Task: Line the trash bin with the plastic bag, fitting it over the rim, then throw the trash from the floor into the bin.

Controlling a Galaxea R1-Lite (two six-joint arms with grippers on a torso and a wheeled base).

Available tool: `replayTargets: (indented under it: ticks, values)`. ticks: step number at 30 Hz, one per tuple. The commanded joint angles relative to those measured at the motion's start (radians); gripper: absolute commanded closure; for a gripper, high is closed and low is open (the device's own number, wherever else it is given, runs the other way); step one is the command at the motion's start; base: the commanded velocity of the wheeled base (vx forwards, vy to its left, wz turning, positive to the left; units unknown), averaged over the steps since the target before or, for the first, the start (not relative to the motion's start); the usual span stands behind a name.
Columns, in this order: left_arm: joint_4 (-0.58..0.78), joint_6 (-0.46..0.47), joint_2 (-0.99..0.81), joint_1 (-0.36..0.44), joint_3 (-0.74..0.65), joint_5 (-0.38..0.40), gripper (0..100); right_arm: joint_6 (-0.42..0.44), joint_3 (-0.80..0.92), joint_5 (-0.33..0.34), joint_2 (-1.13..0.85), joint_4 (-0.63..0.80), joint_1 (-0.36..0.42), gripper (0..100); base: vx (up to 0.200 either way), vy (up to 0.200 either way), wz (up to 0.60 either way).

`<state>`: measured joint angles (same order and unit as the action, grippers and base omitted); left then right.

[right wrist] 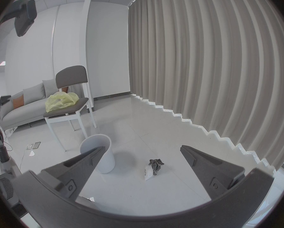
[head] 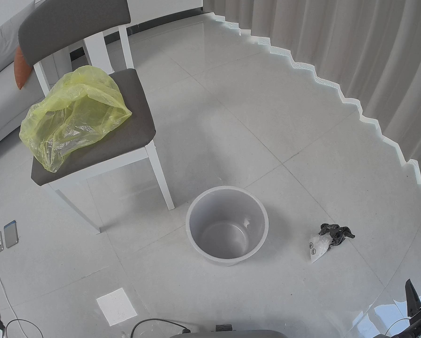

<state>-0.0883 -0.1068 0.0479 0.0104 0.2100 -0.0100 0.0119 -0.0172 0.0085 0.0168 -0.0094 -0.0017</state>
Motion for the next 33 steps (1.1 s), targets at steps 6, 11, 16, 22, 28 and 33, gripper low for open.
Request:
replayTargets:
  ticks: [6, 11, 16, 22, 28, 33]
  values:
    - [0.061, -0.025, 0.432, 0.005, 0.364, 0.002, 0, 0.299, -0.342, 0.134, 0.149, -0.161, -0.004, 0, 0.000, 0.000, 0.00]
    - [0.068, -0.034, 0.770, -0.033, 0.479, -0.054, 0, 0.146, -0.495, 0.145, 0.436, -0.064, -0.004, 0, 0.000, 0.000, 0.00]
    - [0.067, -0.036, 1.031, -0.116, 0.617, -0.094, 0, 0.109, -0.688, 0.148, 0.678, -0.073, -0.004, 0, 0.000, 0.000, 0.00]
    - [0.085, -0.037, 1.313, -0.248, 0.802, -0.100, 0, 0.123, -0.741, 0.148, 0.825, -0.098, -0.003, 0, 0.000, 0.000, 0.00]
    - [0.162, -0.044, 1.480, -0.291, 0.947, -0.114, 0, 0.155, -0.716, 0.148, 0.870, -0.193, -0.003, 0, 0.000, 0.000, 0.00]
    - [0.177, -0.065, 1.606, -0.300, 1.077, -0.128, 0, 0.157, -0.710, 0.148, 0.881, -0.205, -0.006, 0, 0.000, 0.000, 0.00]
